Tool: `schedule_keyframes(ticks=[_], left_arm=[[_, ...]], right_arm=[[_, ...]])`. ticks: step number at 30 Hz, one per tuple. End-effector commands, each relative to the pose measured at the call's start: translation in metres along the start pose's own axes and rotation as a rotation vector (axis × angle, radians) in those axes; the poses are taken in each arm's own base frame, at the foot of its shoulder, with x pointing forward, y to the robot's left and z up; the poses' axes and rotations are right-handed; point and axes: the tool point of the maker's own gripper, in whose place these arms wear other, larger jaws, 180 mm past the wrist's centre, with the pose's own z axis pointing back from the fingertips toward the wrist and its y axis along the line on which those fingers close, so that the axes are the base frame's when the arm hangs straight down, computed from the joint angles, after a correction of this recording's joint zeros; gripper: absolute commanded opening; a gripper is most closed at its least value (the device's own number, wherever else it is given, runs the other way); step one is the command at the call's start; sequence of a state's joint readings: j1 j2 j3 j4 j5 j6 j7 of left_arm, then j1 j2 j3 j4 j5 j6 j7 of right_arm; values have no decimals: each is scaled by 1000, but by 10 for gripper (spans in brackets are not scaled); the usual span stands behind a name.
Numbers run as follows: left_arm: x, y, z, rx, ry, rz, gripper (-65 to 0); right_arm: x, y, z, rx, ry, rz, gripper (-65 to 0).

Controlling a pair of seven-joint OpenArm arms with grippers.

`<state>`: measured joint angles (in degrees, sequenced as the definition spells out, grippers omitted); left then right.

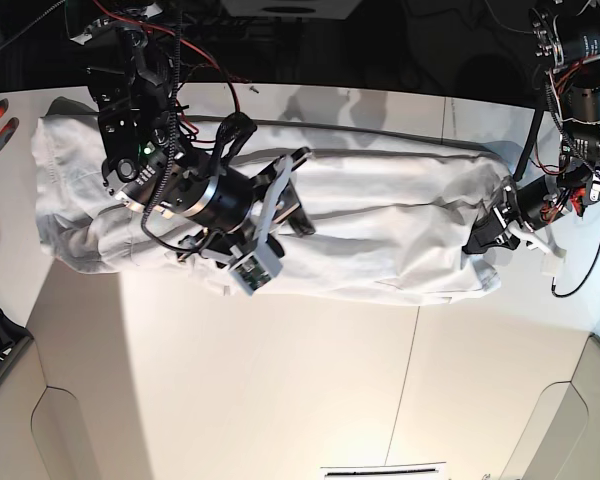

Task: Layout the t-shirt on the table in an organized manner, then fold the t-shirt properly
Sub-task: 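Move the left gripper back to the shirt's end and grasp it, then fold the grasped shirt end with the left gripper toward the right gripper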

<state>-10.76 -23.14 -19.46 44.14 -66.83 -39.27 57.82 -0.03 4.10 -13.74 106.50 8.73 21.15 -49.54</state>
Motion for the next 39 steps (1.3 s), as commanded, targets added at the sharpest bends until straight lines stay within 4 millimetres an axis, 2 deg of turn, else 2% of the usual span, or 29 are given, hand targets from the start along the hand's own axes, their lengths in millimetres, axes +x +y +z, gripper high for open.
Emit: schedule_keyframes(ticks=[1,6,9,13,18,21,23,26,28,33,39], left_arm=[[26,-20,2,-73,-56,-11,-650],[30,-57,4,-250,-25,49,-650],[25,-60,4,-256,16,36,-650],[26,-60,3,-257,17,35,-650],[23,-64,3,-264,38,21,-650],[17,-78,-1,-292,77,-23,-650],[17,-91,-5,-317,75,-55,-650],[17,-115,-13,-367,66,-104,-650],[9,-129,-21,-394,87,-128,-650],[-31,-159,-52,-468,176,-126,-650],[-77,-209,-86,-587,262,-106,-650]], right_arm=[[18,-16,5,-53,-60,-12,-429],[12,-73,22,-210,-69,-115,-515],[4,-96,32,-267,-71,-164,-634],[-7,-109,35,-275,-68,-240,-650],[-45,-119,19,-277,19,-299,-650],[-73,-119,8,-262,92,-336,-650],[-84,-117,4,-254,120,-351,-650],[-84,-118,4,-254,120,-351,-650],[-81,-118,5,-253,113,-350,-650],[-81,-117,5,-253,112,-349,-650],[-81,-117,5,-254,111,-349,-650]])
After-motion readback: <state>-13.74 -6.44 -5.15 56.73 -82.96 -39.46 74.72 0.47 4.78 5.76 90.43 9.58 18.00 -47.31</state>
